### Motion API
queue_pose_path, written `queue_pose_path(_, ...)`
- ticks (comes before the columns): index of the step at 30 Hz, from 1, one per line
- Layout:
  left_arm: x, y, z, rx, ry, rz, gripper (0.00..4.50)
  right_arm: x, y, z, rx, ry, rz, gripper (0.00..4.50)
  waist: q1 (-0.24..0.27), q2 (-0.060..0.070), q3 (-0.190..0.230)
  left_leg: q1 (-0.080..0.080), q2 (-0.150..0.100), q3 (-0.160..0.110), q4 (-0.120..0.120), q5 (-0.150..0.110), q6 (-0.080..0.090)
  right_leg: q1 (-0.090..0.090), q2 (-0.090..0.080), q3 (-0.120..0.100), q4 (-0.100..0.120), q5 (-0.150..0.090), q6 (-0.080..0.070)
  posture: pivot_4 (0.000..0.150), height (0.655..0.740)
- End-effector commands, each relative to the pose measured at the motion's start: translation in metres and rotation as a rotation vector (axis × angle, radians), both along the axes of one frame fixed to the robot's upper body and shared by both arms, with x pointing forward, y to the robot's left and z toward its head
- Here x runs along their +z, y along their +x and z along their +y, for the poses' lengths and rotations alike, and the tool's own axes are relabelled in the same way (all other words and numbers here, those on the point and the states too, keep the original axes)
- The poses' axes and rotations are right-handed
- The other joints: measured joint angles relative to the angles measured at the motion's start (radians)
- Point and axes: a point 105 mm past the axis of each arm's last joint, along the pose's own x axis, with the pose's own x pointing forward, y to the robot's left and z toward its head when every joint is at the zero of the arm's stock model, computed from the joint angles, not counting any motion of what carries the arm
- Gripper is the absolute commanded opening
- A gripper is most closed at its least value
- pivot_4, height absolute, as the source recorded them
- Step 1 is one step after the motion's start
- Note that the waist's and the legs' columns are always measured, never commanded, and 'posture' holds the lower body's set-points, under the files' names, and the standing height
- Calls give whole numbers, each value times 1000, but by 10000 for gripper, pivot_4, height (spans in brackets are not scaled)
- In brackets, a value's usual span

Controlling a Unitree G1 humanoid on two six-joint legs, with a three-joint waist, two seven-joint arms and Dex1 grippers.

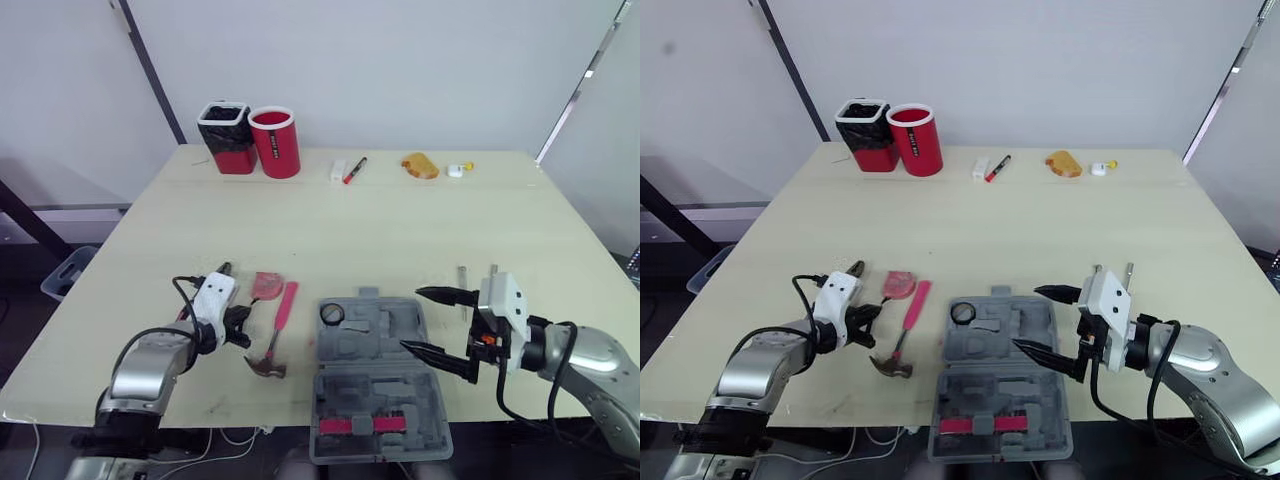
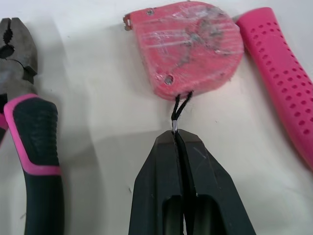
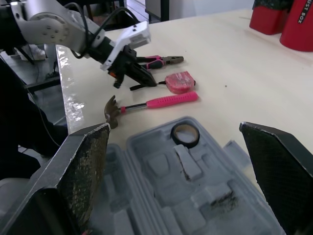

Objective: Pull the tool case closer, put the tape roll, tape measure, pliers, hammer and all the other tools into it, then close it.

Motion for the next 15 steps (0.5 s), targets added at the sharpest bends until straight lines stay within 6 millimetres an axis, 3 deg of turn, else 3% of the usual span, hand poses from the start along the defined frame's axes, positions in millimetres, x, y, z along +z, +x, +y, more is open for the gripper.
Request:
queue_pose_path(1,2,-29,16,1,1,19,568,7,-10,7,52,-3,-43,45000,-15,0,0,0,0,0,0,0,0,0,0,0,0,0,0,1500,7400)
queue_pose_path(9,-3,-77,40,40,36,100,568,7,-19,10,144,-26,-40,45000,-15,0,0,1,2,-1,0,0,0,0,-2,0,1,-2,-3,1500,7400)
queue_pose_path(15,-7,-102,38,39,17,155,568,4,-25,9,195,-43,-40,45000,-15,0,0,1,2,-1,-1,0,0,-1,-3,0,0,-2,-3,1500,7400)
